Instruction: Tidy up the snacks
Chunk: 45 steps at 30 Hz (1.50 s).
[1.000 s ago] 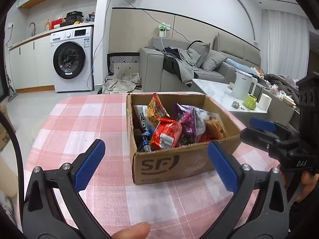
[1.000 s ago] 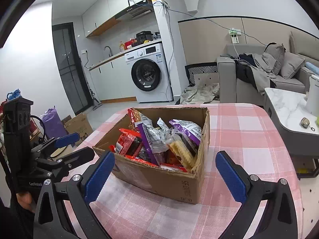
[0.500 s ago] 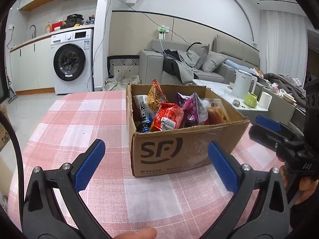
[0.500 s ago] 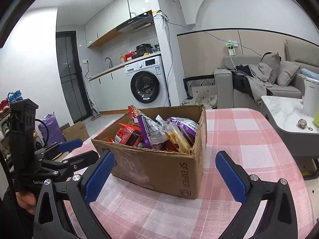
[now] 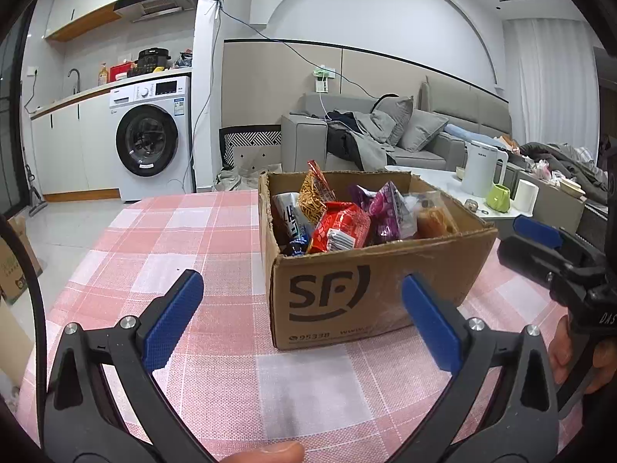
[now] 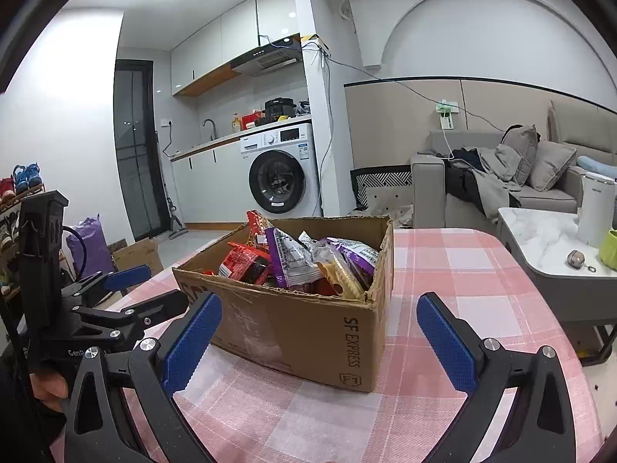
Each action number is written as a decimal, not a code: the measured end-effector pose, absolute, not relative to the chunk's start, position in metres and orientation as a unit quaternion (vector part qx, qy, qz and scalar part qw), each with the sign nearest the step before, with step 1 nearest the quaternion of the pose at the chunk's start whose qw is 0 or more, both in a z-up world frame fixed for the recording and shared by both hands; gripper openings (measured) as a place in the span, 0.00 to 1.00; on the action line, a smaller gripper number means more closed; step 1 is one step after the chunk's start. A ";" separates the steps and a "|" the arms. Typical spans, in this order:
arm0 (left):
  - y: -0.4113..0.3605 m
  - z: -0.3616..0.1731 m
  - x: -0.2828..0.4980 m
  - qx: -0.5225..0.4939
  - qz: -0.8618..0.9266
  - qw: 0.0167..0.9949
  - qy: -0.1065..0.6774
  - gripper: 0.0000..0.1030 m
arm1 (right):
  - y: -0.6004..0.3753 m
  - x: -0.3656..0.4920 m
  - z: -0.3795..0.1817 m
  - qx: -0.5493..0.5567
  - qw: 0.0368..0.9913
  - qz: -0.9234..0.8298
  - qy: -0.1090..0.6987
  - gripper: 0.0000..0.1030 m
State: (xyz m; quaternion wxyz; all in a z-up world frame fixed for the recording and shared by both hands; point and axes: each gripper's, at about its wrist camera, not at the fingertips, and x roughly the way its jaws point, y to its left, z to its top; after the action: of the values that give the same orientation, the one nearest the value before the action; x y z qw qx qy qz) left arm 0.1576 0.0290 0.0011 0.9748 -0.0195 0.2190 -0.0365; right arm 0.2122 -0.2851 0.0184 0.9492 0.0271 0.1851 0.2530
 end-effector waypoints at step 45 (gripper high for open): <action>0.022 0.001 0.152 -0.011 -0.035 0.978 0.208 1.00 | -0.283 0.208 0.017 0.016 0.951 0.252 0.178 1.00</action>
State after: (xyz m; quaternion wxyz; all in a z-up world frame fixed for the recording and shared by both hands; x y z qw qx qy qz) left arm 0.1522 0.0221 0.0008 0.9775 -0.0113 0.2075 -0.0352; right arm 0.2080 -0.2828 0.0168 0.9512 0.0160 0.1779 0.2518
